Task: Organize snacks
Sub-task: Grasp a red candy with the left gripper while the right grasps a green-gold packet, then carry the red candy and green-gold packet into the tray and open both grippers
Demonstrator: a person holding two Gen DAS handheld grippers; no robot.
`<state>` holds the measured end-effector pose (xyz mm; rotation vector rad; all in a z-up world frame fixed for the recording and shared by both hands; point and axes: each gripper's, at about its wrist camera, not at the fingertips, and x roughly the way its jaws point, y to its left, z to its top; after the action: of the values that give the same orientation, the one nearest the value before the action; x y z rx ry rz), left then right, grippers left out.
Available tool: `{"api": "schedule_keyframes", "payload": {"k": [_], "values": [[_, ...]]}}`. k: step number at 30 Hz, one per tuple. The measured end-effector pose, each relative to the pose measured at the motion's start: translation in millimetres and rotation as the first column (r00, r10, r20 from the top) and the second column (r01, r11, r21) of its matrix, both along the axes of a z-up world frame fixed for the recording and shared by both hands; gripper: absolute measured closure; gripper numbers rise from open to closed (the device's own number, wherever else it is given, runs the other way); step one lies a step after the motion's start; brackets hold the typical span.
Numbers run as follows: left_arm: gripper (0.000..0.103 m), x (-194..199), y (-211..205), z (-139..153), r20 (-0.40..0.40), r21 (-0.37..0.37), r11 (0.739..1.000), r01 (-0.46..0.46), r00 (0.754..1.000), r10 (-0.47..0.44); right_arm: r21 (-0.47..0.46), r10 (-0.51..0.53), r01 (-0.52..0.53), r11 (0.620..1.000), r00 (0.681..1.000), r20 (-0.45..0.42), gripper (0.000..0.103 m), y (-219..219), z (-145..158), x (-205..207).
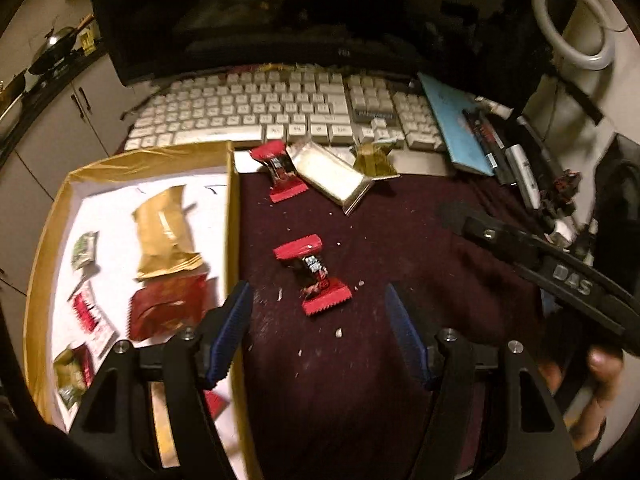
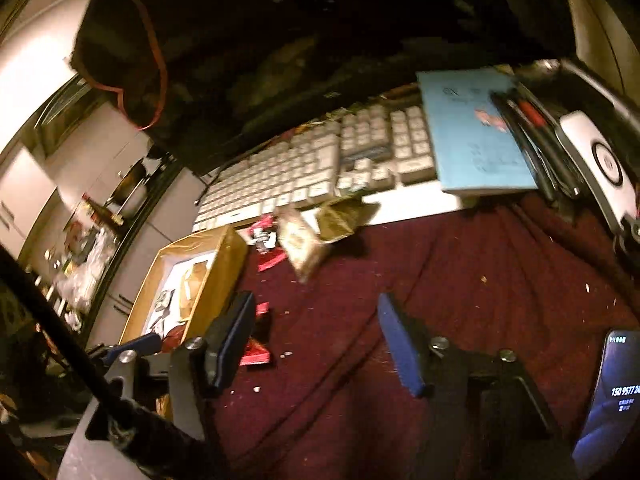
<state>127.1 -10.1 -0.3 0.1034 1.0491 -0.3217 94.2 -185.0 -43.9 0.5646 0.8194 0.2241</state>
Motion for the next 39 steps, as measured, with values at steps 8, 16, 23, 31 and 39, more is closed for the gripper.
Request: {"api": "schedule_keyframes", "payload": {"k": [8,16,23,31,39], "values": [[0.059,32.5,-18.9,-27.1,-0.082,0.056,0.998,-0.003,0.997,0.008,0.075,-0.006,0.009,0.997,0.999,-0.051,0.052,-4.2,-2.0,29.5],[0.077,34.7,-30.7,-52.9,-0.112,0.141,0.99,0.022,0.994,-0.006,0.129,-0.061,0.079,0.989,0.989,-0.135,0.05,-3.4,-25.3,90.9],[0.083,31.1,-17.5,-43.3,-0.086,0.054,0.999,-0.001,0.996,0.006,0.077,-0.057,0.068,0.995,0.989,-0.137,0.066,9.1,-40.7,109.5],[0.083,21.7,0.8,-25.8,-0.082,-0.067,0.998,-0.017,0.997,0.012,0.116,-0.033,0.044,0.992,0.995,-0.094,0.078,9.3,-42.1,106.1],[0.083,2.1,37.7,14.3,-0.035,-0.194,0.979,-0.069,0.997,0.063,0.163,-0.085,0.07,0.984,0.993,0.087,0.078,-2.9,-1.8,49.6]]}}
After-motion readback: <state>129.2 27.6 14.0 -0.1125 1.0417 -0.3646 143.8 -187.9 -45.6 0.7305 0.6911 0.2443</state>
